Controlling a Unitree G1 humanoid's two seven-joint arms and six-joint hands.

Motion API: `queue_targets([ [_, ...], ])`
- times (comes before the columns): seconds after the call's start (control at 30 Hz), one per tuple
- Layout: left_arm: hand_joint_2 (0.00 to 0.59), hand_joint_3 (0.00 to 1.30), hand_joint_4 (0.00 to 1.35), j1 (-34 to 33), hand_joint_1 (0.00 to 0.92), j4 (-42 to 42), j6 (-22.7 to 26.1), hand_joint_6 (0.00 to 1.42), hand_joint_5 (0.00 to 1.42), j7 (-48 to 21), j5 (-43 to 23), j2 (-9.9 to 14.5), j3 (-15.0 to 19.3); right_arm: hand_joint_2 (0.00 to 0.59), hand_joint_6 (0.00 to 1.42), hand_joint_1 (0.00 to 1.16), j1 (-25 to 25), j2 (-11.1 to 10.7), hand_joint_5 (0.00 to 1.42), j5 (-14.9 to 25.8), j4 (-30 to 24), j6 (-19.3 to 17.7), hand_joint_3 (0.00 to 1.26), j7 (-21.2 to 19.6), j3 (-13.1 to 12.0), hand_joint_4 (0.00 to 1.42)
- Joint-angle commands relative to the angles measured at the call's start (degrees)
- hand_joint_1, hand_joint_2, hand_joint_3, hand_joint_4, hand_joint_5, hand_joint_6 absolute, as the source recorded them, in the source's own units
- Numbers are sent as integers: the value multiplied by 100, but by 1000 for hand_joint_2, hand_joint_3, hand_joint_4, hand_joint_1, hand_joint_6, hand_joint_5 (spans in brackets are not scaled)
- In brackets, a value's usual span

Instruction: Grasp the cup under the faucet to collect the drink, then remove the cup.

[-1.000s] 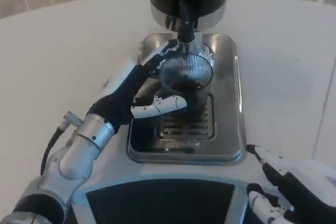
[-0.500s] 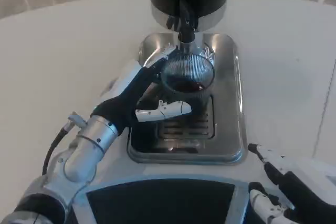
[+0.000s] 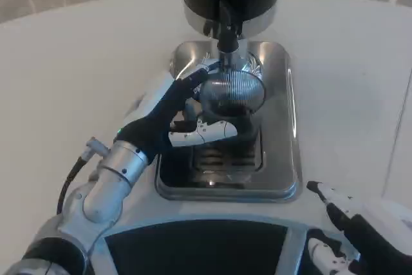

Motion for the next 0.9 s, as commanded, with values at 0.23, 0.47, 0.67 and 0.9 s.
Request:
queue_targets([
  [0.23,70,209,241,37,398,-59,-40,1067,653,829,730,141,-559,563,0,137,93,82,0,-339,27,-185,15,-96,8,0],
  [0.47,94,510,519,127,472,-69,4,1325,895,1459,685,117,-448,557,0,178,117,166,0,-417,38,-224,27,-90,35,0],
  [0.67,73,751,785,232,494,-116,-19,1424,1118,1807,526,79,-172,551,0,257,114,241,0,-491,53,-316,34,-59,49,0],
  [0.9,61,837,863,323,511,-177,-65,1424,1203,1996,565,87,-166,553,0,270,134,254,0,-496,37,-370,35,-40,-12,0],
])
